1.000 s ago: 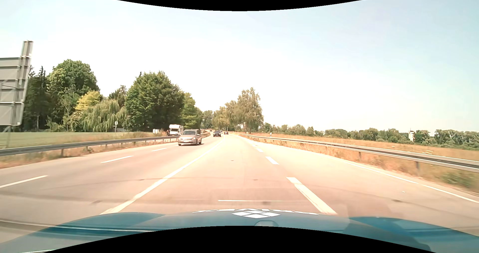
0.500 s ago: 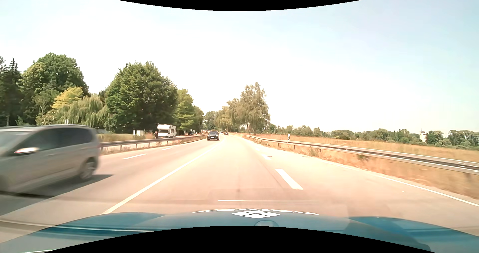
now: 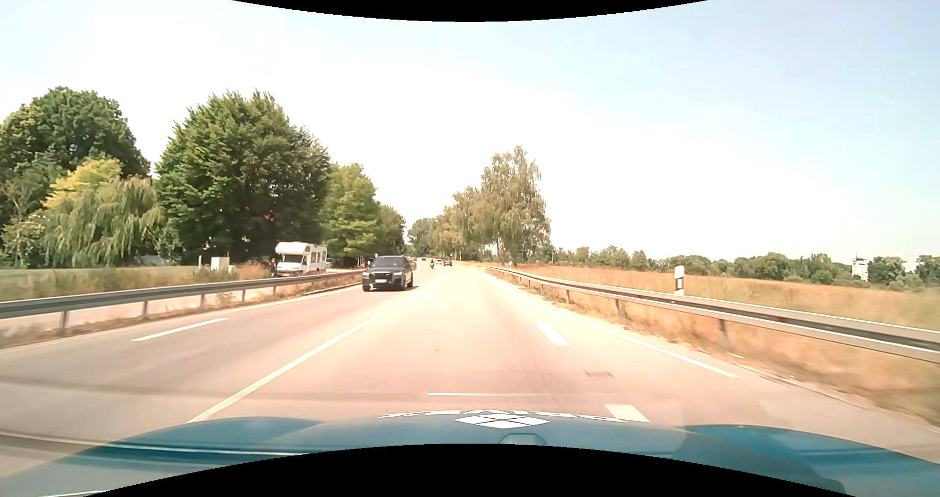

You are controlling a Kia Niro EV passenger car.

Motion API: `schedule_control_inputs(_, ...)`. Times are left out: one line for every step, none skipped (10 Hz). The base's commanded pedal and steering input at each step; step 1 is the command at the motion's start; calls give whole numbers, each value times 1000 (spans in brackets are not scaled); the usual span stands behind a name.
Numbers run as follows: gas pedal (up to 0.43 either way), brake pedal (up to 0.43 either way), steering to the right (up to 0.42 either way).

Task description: Follow the waypoints while adhering to traffic rules and regulations

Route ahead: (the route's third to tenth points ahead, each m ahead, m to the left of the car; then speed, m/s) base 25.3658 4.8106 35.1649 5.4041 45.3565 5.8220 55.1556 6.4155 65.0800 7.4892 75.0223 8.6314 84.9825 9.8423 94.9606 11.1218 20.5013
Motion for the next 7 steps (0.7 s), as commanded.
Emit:
schedule_control_inputs(110, 0, -12)
schedule_control_inputs(110, 0, -11)
schedule_control_inputs(110, 0, -11)
schedule_control_inputs(110, 0, -11)
schedule_control_inputs(110, 0, -9)
schedule_control_inputs(110, 0, -7)
schedule_control_inputs(130, 0, -7)
